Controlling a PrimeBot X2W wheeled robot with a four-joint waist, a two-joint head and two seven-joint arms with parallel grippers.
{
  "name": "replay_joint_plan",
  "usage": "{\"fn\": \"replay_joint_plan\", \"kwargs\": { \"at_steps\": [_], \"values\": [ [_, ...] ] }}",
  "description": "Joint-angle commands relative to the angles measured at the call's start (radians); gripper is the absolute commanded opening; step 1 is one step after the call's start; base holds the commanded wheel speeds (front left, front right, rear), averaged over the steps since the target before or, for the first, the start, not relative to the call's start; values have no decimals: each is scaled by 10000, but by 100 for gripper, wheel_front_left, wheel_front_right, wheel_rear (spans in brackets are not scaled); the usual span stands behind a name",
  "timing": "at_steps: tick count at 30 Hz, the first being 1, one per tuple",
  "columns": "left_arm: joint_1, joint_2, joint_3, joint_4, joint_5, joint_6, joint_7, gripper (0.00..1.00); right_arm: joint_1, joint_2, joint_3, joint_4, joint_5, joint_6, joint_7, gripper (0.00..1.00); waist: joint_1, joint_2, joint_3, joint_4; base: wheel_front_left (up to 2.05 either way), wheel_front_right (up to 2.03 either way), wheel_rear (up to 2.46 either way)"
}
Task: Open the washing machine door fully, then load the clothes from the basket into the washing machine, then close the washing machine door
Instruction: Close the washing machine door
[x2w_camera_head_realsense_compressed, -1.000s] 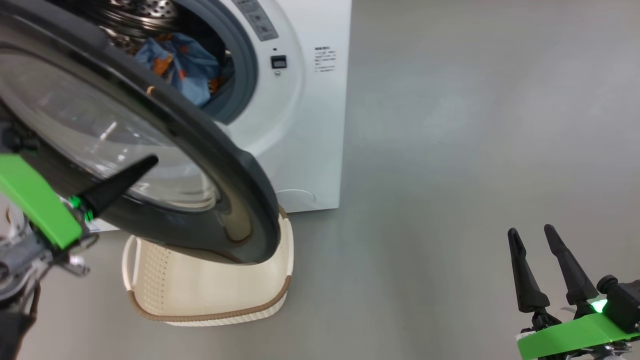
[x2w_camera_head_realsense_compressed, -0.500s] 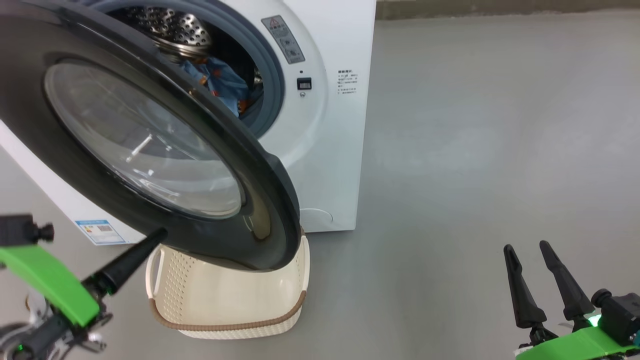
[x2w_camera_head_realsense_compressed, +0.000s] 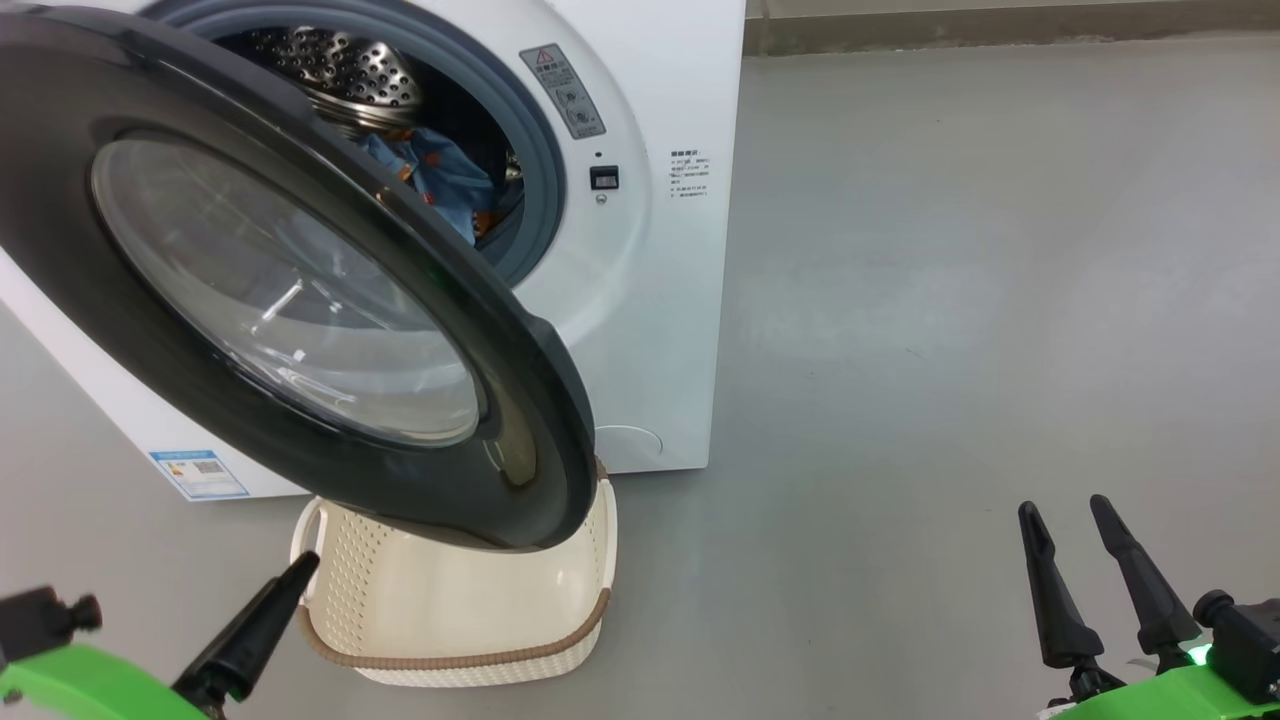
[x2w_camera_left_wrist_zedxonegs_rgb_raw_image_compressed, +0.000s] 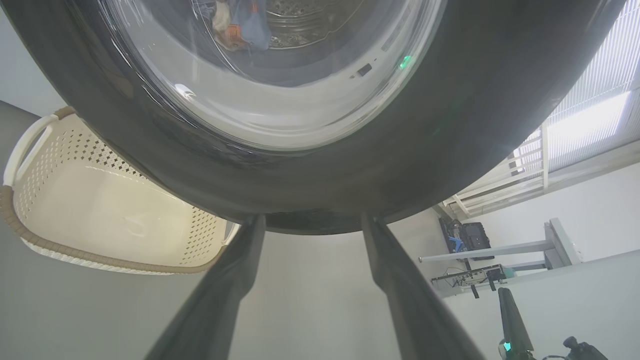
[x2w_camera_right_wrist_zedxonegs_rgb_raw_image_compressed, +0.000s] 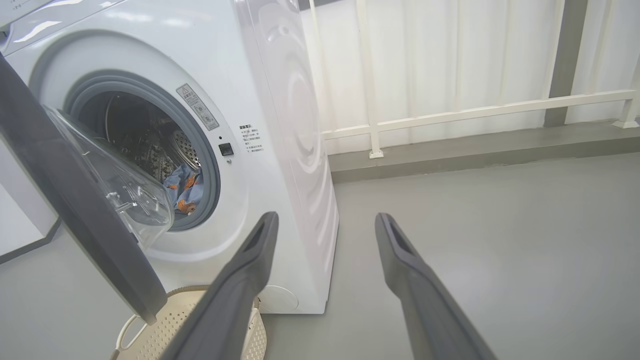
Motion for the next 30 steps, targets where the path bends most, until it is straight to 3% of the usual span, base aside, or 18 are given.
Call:
{"fn": "replay_joint_plan", "kwargs": {
  "at_steps": [1, 9, 17, 22, 27, 28, 30],
  "values": [
    [-94, 225, 409, -230, 139, -67, -500, 100, -100, -156, 83, -262, -66, 56, -80, 100, 0, 0, -10, 10, 0, 0, 0],
    [491, -91, 270, 75, 380, -67, -2557, 100, -27, -147, -73, -273, -68, 56, -80, 100, 0, 0, -59, 116, 0, 0, 0],
    [569, 82, -508, 955, 1929, -67, -5033, 100, -36, -127, -100, -234, -83, 56, -80, 100, 0, 0, -86, 178, 0, 0, 0],
    [411, -80, -573, 1805, 3685, -67, -5566, 100, -48, -146, -151, -177, -75, 56, -80, 100, 0, 0, -120, 188, 0, 0, 0],
    [528, -1202, 1092, 1818, 6598, -67, -5577, 100, -63, -152, -149, -108, -69, 56, -80, 100, 0, 0, -135, 156, 0, 0, 0],
    [673, -1595, 1523, 1649, 7696, -67, -5578, 100, -61, -146, -152, -61, -60, 56, -80, 100, 0, 0, -138, 124, 0, 0, 0],
    [793, -2018, 1880, 1493, 8392, -67, -5579, 100, -54, -149, -164, -5, -50, 56, -80, 100, 0, 0, -135, 91, 0, 0, 0]
  ]
}}
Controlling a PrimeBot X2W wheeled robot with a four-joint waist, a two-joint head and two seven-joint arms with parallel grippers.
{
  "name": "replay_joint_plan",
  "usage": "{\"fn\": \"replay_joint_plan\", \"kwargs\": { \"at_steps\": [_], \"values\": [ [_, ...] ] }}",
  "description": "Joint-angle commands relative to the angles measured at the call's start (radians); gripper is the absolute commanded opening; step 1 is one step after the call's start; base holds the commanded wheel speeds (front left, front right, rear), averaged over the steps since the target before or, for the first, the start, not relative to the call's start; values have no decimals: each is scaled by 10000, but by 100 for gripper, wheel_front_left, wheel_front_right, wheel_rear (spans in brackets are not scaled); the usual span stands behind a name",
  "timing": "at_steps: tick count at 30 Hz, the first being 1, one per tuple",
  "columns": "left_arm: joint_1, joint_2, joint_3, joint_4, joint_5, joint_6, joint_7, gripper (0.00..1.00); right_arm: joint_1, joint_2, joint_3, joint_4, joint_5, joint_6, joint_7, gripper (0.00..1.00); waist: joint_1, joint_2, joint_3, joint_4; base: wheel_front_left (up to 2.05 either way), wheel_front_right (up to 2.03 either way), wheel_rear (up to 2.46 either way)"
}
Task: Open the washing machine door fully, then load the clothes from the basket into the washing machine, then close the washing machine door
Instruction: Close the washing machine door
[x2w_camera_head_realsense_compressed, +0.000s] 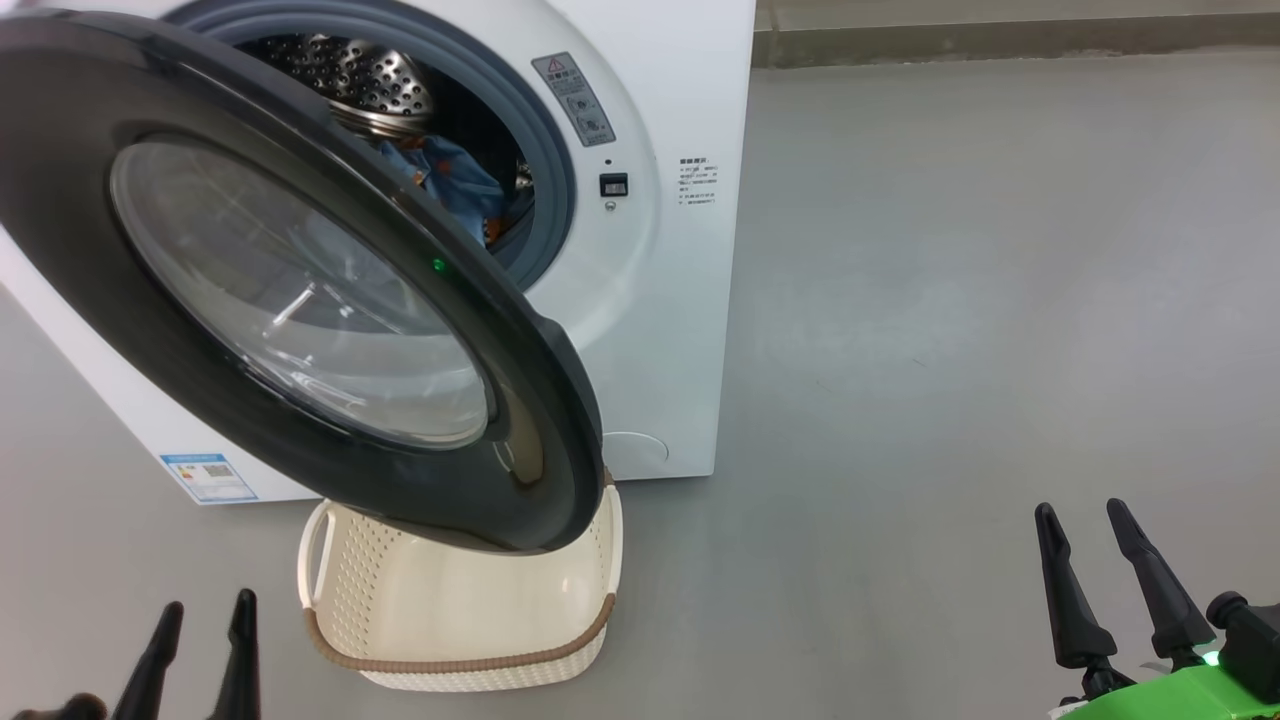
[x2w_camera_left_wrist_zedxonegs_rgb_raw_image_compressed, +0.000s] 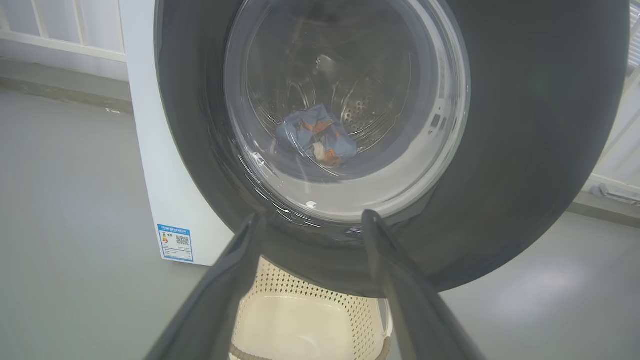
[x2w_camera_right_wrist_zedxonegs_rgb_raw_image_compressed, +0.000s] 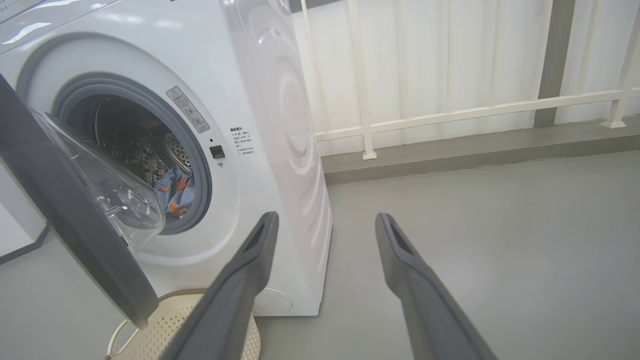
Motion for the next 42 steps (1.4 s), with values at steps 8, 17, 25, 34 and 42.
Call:
{"fn": "replay_joint_plan", "kwargs": {
  "at_steps": [8, 17, 25, 34, 42],
  "values": [
    [114, -474, 1231, -833, 1760, -19, -134, 100, -21, -189, 47, -52, -56, 56, -80, 100, 0, 0, 8, -174, 0, 0, 0],
    [353, -847, 1364, -936, 2279, -19, -135, 100, 20, -109, 12, 40, -89, 56, -80, 100, 0, 0, 40, -320, 0, 0, 0],
    [320, -876, 1320, -881, 2372, -19, -135, 100, 18, -66, -40, 45, -110, 56, -80, 100, 0, 0, 64, -344, 0, 0, 0],
    [295, -840, 1224, -919, 2383, -19, -135, 100, 21, -79, -32, 25, -110, 56, -80, 100, 0, 0, 39, -320, 0, 0, 0],
    [312, -920, 1114, -939, 2366, -19, -135, 100, -234, -143, 400, -49, -50, 56, -80, 0, 0, 0, 38, -232, 0, 0, 0]
  ]
}}
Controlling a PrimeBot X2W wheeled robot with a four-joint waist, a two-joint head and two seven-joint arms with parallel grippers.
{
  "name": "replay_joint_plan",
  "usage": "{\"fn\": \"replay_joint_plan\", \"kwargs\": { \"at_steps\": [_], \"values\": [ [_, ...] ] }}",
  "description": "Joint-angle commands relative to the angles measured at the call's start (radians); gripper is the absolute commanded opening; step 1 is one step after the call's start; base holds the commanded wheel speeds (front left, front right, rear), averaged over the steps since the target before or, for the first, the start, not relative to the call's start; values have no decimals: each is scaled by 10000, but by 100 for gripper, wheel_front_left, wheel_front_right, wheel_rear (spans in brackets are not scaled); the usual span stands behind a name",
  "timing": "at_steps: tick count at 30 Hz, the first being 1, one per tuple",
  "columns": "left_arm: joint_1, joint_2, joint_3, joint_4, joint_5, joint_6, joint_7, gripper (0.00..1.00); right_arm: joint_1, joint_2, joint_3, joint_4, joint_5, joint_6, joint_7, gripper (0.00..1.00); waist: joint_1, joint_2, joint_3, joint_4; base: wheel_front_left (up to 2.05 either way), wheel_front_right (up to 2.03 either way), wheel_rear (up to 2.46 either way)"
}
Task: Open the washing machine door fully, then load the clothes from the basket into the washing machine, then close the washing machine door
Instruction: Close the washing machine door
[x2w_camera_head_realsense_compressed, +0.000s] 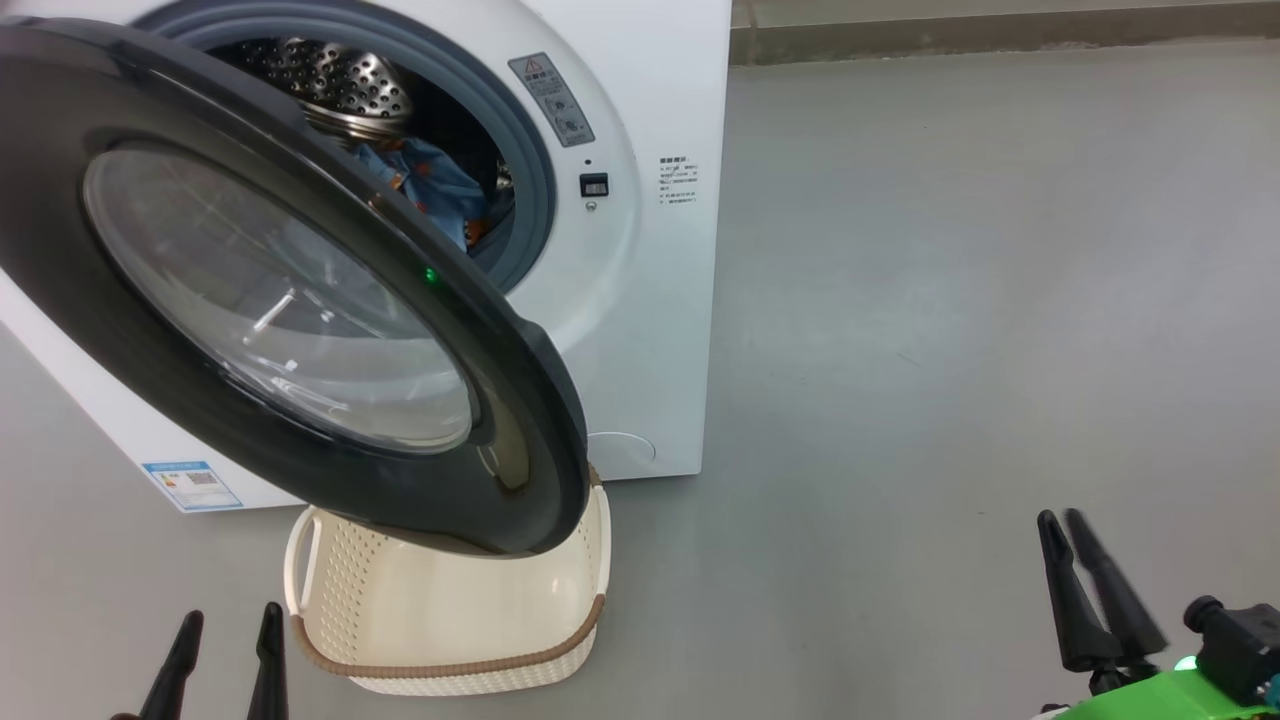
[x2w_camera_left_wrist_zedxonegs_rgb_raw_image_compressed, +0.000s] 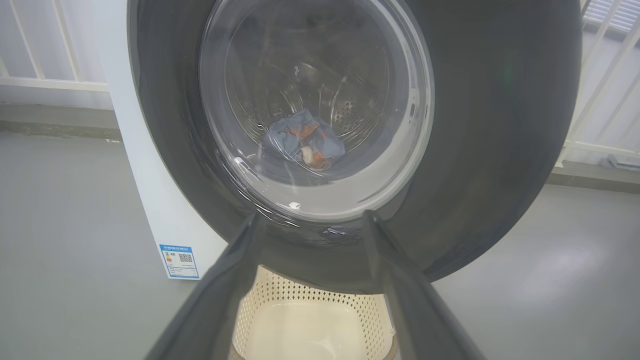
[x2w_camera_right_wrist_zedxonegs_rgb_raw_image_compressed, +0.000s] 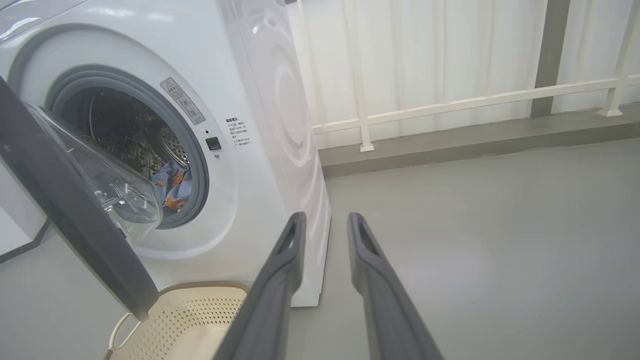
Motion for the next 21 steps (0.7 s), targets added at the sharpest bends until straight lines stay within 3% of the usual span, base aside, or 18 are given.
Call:
{"fn": "replay_joint_plan", "kwargs": {
  "at_steps": [1, 12, 21],
  "values": [
    [-250, 100, 327, -227, 104, 6, -66, 100, -300, -243, 278, -292, -35, 56, -80, 0, 0, 0, -5, 29, 0, 0, 0],
    [-122, -352, 481, -415, -28, 6, -66, 100, -1809, 98, 1596, -898, 107, 56, -80, 0, 0, 0, -175, 718, 0, 0, 0],
    [-204, -424, 271, -579, -44, 6, -66, 100, -3471, 513, 2902, -2156, 200, 56, -80, 0, 0, 0, -212, 1527, 0, 0, 0]
  ]
}}
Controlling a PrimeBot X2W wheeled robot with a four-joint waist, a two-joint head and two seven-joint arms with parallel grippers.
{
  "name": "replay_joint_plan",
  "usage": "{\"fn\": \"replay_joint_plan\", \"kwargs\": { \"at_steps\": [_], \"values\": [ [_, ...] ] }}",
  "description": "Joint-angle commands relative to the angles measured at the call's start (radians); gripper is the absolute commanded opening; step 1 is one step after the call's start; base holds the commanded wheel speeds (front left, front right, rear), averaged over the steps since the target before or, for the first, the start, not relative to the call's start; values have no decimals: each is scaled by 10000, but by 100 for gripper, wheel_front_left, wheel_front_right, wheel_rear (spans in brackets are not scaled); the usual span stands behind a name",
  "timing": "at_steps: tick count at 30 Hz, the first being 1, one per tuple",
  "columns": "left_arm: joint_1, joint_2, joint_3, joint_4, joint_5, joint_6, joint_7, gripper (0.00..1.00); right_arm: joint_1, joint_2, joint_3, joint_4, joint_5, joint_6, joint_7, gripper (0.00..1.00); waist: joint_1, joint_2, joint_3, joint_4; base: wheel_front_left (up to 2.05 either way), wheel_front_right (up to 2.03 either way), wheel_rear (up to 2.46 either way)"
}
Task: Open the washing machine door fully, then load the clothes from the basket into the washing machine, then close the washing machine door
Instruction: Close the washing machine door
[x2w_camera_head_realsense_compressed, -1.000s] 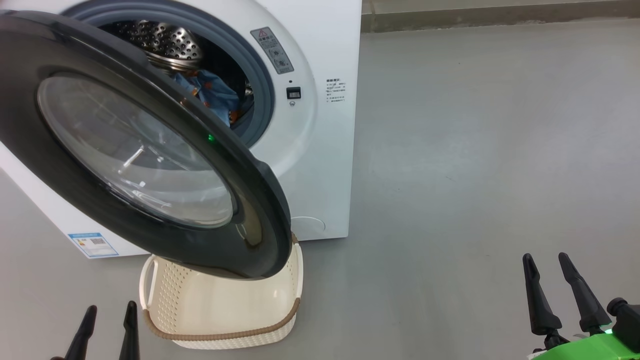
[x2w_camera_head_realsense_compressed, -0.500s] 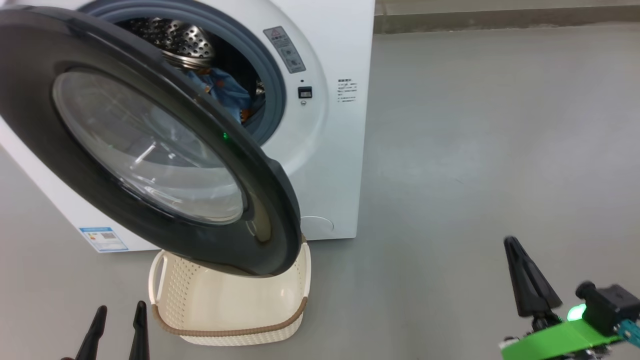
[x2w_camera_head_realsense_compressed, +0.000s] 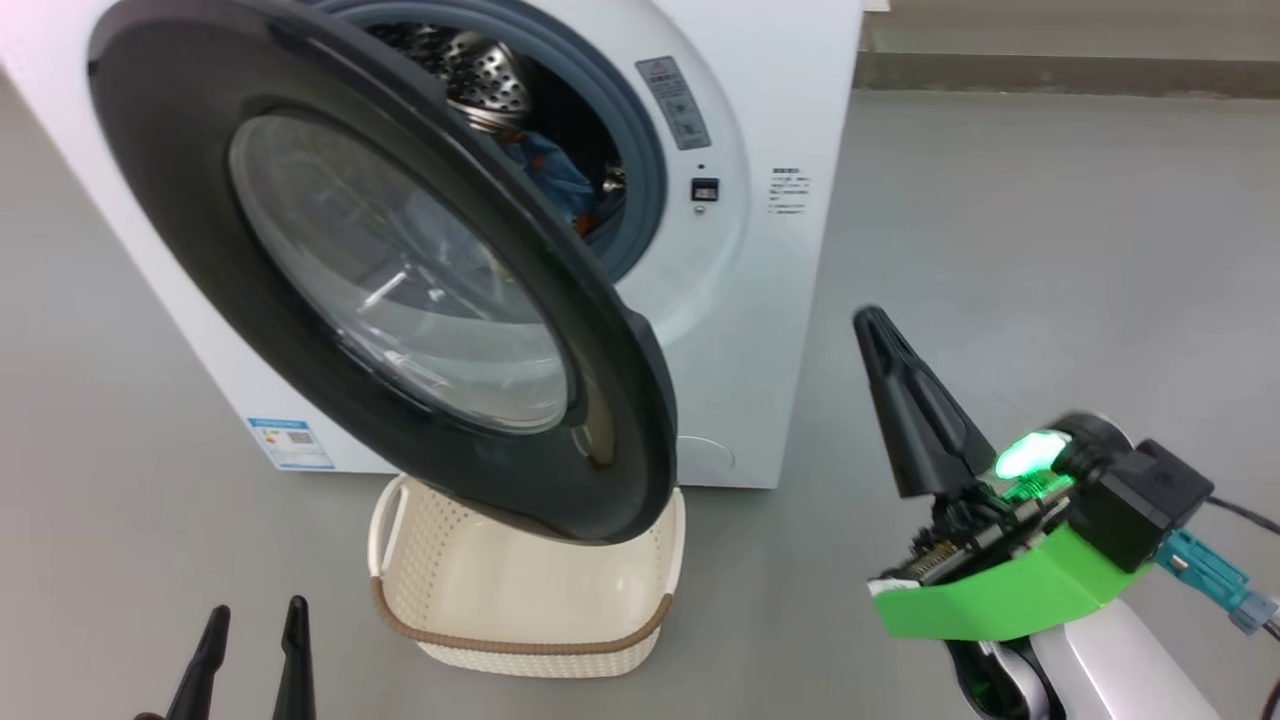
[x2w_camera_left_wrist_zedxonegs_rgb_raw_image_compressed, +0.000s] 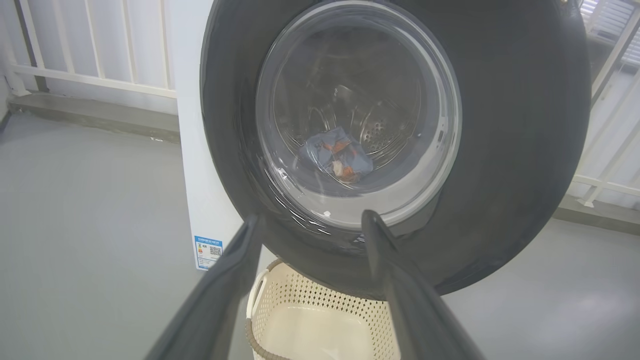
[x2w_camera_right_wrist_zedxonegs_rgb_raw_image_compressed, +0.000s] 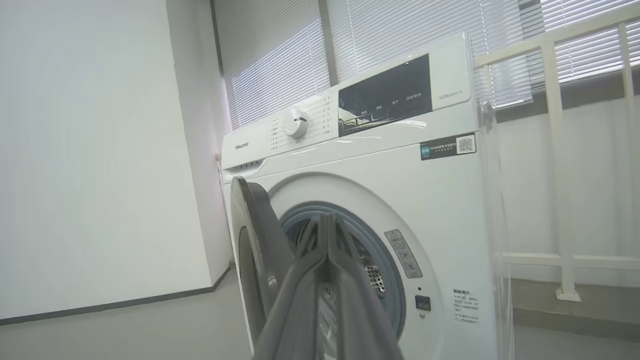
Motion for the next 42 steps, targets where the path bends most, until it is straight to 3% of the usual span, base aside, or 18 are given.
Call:
{"fn": "replay_joint_plan", "kwargs": {
  "at_steps": [1, 6, 13, 26, 35, 42],
  "values": [
    [-271, 119, 279, -319, -8, 6, -64, 100, -614, 90, 421, -515, 79, 56, -78, 0, -1, -1, -17, 379, 0, 0, 0],
    [-358, 112, 207, -428, -6, 6, -64, 100, -1086, 158, 1335, -696, 206, 56, -78, 0, -1, -1, 24, 830, 0, 0, 0],
    [-462, 32, 76, -498, -21, 6, -64, 100, -1233, 302, 2596, 81, 474, 56, -78, 0, -1, -1, 211, 1289, 0, 0, 0],
    [-1168, -348, -96, -554, -65, 6, -65, 100, -2046, 222, 4601, 3070, 1033, 56, -78, 0, -1, -1, 1233, 1967, 0, 0, 0],
    [-1589, -522, -167, -530, -117, 6, -65, 100, -2590, 99, 4641, 4419, 1109, 56, -78, 0, -1, -1, 1818, 2077, 0, 0, 0],
    [-1851, -608, -221, -500, -131, 6, -65, 100, -2725, 71, 4094, 4923, 1054, 56, -78, 0, -1, -1, 2089, 2089, 0, 0, 0]
  ]
}}
